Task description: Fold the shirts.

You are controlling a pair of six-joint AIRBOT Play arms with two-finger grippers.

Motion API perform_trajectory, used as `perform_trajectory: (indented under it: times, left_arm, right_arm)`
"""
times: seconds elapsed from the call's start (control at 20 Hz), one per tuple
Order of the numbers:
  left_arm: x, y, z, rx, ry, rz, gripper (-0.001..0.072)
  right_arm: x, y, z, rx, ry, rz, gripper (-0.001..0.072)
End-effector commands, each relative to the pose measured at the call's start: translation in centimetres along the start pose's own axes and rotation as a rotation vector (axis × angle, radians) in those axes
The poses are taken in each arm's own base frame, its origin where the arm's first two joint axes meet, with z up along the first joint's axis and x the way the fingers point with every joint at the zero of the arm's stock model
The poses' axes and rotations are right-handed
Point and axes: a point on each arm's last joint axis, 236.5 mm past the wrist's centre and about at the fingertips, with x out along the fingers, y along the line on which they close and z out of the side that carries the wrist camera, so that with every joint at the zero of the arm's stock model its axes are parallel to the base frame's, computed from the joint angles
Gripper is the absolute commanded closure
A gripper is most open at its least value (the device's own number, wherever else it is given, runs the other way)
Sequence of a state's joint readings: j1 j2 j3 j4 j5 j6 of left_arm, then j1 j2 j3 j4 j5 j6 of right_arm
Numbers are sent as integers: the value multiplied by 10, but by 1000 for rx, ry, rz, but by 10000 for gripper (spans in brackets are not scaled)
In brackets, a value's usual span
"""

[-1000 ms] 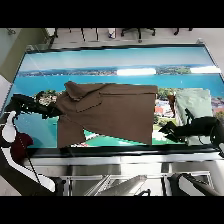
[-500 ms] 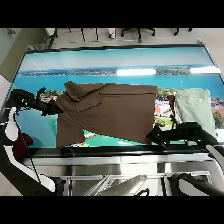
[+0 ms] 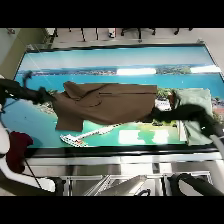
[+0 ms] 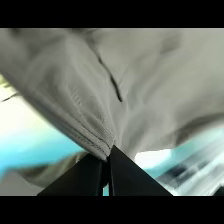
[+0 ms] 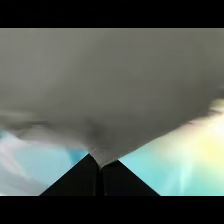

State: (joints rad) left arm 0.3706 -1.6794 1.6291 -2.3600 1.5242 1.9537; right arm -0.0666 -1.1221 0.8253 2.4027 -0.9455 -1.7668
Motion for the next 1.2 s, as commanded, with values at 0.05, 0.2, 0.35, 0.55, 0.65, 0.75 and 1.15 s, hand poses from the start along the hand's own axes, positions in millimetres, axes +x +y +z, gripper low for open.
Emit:
perform_trajectory:
  times: [0.05,0.2,0.35,0.55,0.65,0.75,1.15]
  left_arm:
    - [-156,-190,17,385,-497,3,691]
    - [-304,-351,-51,715,-1028,85,690]
    - [-432,-462,-185,920,-1606,177,690]
    - [-483,-478,-277,917,-1850,339,691]
    - [-467,-460,-252,882,-1714,333,691]
    - [-431,-433,-204,836,-1493,289,690]
    - [-118,-210,-8,469,-524,300,690]
  right_arm:
    - [-226,202,95,-495,-587,198,692]
    - [-395,315,49,-816,-982,256,692]
    - [-492,355,-8,-979,-1241,209,692]
    - [-520,363,-40,-1079,-1325,148,692]
    - [-498,355,-28,-1071,-1237,129,691]
    - [-461,340,-1,-1024,-1105,117,691]
    - [-173,180,96,-610,-404,115,691]
